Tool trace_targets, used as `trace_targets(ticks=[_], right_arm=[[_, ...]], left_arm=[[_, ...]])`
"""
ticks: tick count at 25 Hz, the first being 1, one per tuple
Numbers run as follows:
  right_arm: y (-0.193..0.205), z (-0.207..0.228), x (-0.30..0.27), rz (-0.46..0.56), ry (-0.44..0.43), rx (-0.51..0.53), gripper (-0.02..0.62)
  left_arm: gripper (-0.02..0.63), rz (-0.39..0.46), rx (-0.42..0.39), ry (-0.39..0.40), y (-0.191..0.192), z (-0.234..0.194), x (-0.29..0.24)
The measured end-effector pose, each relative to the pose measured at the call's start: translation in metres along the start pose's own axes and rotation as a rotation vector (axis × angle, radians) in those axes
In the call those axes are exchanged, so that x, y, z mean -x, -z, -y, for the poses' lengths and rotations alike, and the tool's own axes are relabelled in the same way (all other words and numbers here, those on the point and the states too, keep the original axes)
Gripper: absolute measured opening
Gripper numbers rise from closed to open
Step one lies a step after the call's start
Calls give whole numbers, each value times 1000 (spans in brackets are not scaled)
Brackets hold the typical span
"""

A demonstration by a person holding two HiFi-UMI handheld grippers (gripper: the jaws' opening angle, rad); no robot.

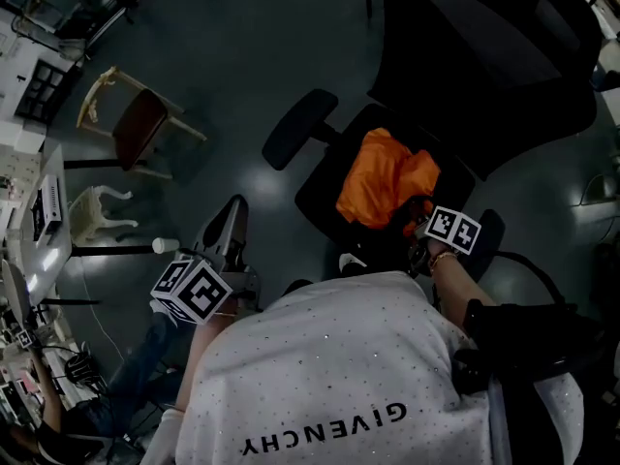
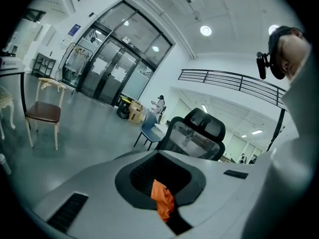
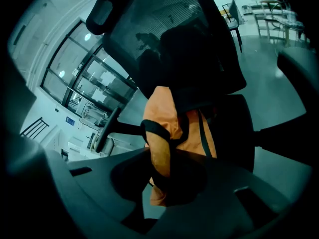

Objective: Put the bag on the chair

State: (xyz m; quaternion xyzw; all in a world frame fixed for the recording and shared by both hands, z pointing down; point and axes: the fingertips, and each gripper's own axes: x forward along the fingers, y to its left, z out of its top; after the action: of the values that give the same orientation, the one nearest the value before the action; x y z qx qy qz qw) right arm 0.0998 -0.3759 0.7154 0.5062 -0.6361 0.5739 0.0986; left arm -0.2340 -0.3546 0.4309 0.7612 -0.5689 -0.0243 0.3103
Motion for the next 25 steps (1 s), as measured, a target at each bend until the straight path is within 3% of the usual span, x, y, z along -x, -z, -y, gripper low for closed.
trace_targets(ticks=[6, 12, 15, 25], right_arm=[[22, 31, 4, -114, 138, 10, 71], [46, 53, 7, -206, 218, -17, 71], [58, 62, 4, -274, 244, -1, 74], [77, 76, -7, -342, 283, 16, 74]], left_arm=[[2, -23, 1, 36, 4, 6, -13], [2, -34, 9, 43, 5, 15, -22], [2, -42, 12, 44, 8, 17, -25], [2, -128, 9, -1, 17, 8, -22]])
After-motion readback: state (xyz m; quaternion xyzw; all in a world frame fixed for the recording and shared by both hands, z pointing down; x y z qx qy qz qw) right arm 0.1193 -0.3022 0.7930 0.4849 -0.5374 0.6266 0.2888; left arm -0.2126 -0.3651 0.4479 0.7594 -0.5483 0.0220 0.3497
